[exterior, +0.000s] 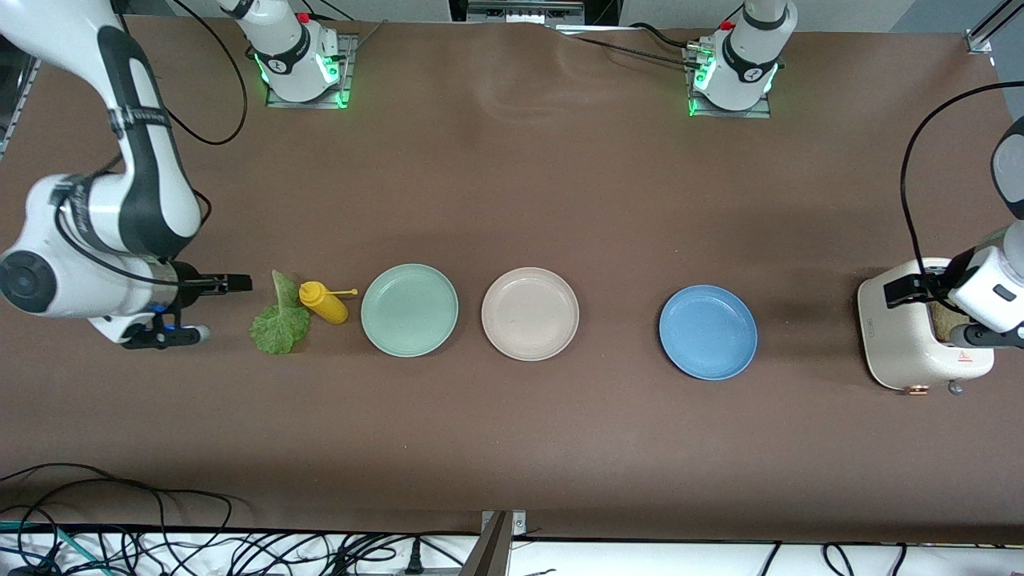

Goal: Make sandwich on beige plate with both arms
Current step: 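Reach the right gripper to the lettuce while the left gripper reaches the toaster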

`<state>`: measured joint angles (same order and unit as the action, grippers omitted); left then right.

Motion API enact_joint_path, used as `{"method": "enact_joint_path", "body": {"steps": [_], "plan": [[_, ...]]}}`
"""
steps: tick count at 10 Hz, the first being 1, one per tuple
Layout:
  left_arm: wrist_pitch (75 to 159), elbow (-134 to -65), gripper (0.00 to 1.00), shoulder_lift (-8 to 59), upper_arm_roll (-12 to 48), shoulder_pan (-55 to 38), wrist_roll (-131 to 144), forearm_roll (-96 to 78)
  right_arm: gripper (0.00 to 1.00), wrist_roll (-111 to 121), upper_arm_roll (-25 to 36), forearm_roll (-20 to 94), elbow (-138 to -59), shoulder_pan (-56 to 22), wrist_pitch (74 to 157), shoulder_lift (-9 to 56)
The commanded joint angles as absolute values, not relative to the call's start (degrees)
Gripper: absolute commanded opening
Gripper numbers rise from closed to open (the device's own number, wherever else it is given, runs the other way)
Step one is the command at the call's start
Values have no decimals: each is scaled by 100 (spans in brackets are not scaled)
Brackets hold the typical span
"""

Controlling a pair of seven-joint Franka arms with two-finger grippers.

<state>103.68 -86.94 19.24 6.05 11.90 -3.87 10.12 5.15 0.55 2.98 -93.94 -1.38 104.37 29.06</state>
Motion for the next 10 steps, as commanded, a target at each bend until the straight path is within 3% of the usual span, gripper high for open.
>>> {"method": "enact_joint_path", "body": {"steps": [1,8,10], "plan": [[10677,-8631,100,2275,668,1536,-606,1081,100,510,0,378,-9273,-167,10529,3295],[10653,-8648,100,2373,668,1916,-1099,1081,100,501,-17,395,-9272,-255,11214,4104],[10635,-8684,100,2373,668,1907,-1090,1081,91,492,-26,396,-9272,-255,11276,4157]]}}
